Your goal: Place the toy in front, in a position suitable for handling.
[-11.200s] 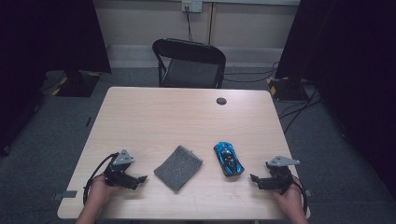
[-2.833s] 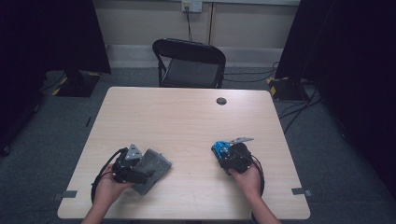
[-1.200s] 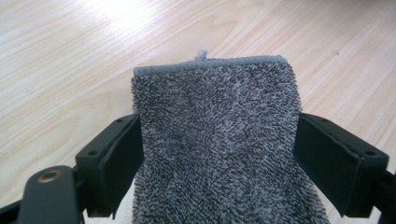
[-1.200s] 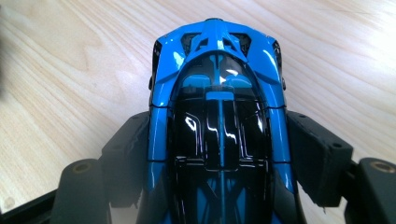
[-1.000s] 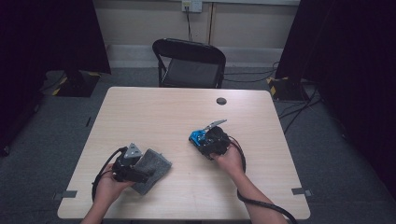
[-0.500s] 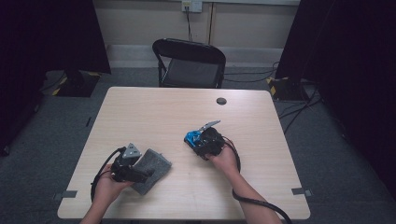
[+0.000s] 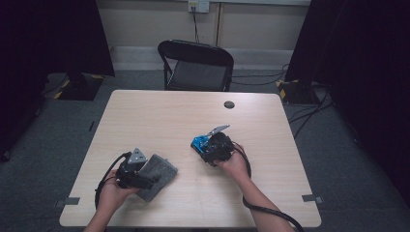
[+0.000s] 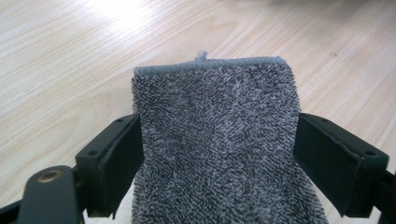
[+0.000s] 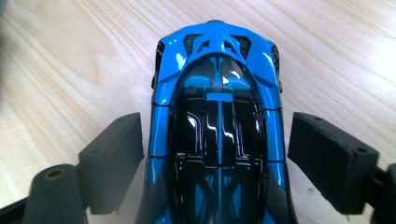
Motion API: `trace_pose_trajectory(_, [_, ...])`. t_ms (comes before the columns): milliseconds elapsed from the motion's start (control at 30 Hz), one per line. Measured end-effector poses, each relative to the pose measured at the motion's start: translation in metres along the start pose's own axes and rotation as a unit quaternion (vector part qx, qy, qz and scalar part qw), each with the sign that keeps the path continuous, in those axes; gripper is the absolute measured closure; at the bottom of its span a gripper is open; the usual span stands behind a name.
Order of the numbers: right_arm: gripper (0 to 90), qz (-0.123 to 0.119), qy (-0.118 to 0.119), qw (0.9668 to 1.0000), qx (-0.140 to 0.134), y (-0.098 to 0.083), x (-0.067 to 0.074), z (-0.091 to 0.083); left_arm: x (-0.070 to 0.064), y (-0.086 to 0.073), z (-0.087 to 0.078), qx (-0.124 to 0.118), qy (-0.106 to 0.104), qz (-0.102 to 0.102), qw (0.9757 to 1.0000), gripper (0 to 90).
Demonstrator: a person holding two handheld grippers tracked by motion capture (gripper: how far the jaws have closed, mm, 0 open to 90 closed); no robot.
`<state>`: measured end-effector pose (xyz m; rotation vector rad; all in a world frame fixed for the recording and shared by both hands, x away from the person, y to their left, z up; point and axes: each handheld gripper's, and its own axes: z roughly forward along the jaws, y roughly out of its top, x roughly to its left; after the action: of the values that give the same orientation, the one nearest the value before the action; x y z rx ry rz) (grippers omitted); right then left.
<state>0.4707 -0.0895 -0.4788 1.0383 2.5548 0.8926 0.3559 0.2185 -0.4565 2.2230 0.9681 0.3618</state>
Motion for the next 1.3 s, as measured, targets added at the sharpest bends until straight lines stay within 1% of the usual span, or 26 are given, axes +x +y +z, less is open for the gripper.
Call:
trace_pose_trajectory(67, [14.0, 0.003, -0.001, 1.0000, -0.001, 0.000, -0.001, -0.004, 0.000, 0.000, -0.001, -0.003, -0.001, -0.003, 1.0000, 15.8])
trace_pose_trajectory(167, [14.1, 0.009, 0.000, 0.9999, -0.012, -0.005, -0.001, -0.011, 0.001, 0.000, -0.003, -0.005, 0.000, -0.005, 1.0000, 15.8])
trace_pose_trajectory(267, [14.1, 0.015, 0.003, 0.9998, -0.015, -0.013, -0.001, -0.017, 0.002, -0.001, -0.004, -0.006, 0.003, -0.005, 1.0000, 15.8])
trace_pose_trajectory(367, [13.8, 0.019, -0.001, 0.9997, -0.018, -0.025, -0.002, -0.024, 0.001, -0.001, -0.005, -0.006, 0.002, -0.007, 1.0000, 15.8])
trace_pose_trajectory(467, [13.8, 0.017, -0.003, 0.9997, -0.020, -0.030, -0.002, -0.028, 0.000, 0.000, -0.006, -0.007, 0.004, -0.003, 1.0000, 15.8])
trace_pose_trajectory(500, [13.8, 0.016, -0.001, 0.9996, -0.022, -0.031, -0.002, -0.029, 0.000, 0.000, -0.006, -0.006, 0.003, -0.004, 1.0000, 15.8])
trace_pose_trajectory(533, [13.7, 0.015, -0.004, 0.9996, -0.025, -0.035, -0.002, -0.032, 0.000, 0.000, -0.005, -0.006, 0.003, -0.004, 1.0000, 15.8])
trace_pose_trajectory(567, [13.7, 0.015, -0.004, 0.9996, -0.025, -0.035, -0.002, -0.032, 0.000, 0.000, -0.005, -0.006, 0.003, -0.004, 1.0000, 15.8])
trace_pose_trajectory(700, [13.5, 0.027, -0.003, 0.9991, -0.032, -0.041, -0.002, -0.034, 0.000, 0.000, -0.005, -0.003, 0.006, -0.001, 1.0000, 15.8])
trace_pose_trajectory(767, [13.6, 0.039, 0.001, 0.9985, -0.039, -0.045, -0.003, -0.033, 0.000, 0.000, -0.005, -0.005, 0.006, -0.002, 1.0000, 15.8])
trace_pose_trajectory(800, [13.7, 0.042, 0.002, 0.9983, -0.041, -0.046, -0.003, -0.033, 0.000, 0.000, -0.005, -0.007, 0.004, -0.006, 1.0000, 15.8])
trace_pose_trajectory(900, [13.7, 0.033, -0.007, 0.9989, -0.033, -0.050, 0.000, -0.027, 0.002, -0.001, -0.006, -0.005, 0.007, -0.003, 1.0000, 15.8])
trace_pose_trajectory(933, [13.7, 0.037, -0.003, 0.9989, -0.030, -0.053, 0.001, -0.024, 0.002, -0.001, -0.006, -0.006, 0.006, -0.005, 1.0000, 15.8])
trace_pose_trajectory(1000, [13.5, 0.037, -0.004, 0.9989, -0.028, -0.054, 0.001, -0.023, 0.002, -0.002, -0.006, -0.006, 0.005, -0.005, 1.0000, 15.8])
trace_pose_trajectory(1067, [14.0, 0.034, -0.010, 0.9986, -0.039, -0.057, 0.003, -0.022, 0.002, -0.002, -0.006, -0.006, 0.005, -0.006, 1.0000, 15.8])
trace_pose_trajectory(1100, [14.0, 0.034, -0.010, 0.9986, -0.039, -0.057, 0.003, -0.022, 0.002, -0.002, -0.007, -0.004, 0.006, -0.004, 1.0000, 15.8])
trace_pose_trajectory(1167, [14.7, 0.020, -0.017, 0.9990, -0.036, -0.058, 0.004, -0.022, 0.002, -0.002, -0.007, -0.005, 0.006, -0.004, 1.0000, 15.8])
trace_pose_trajectory(1233, [14.9, 0.021, -0.016, 0.9987, -0.043, -0.059, 0.004, -0.022, 0.002, -0.002, -0.007, -0.005, 0.008, -0.002, 0.9999, 15.8])
trace_pose_trajectory(1300, [17.3, 0.017, -0.012, 0.9982, -0.056, -0.062, 0.004, -0.022, 0.001, -0.002, -0.007, -0.005, 0.006, -0.005, 1.0000, 15.9])
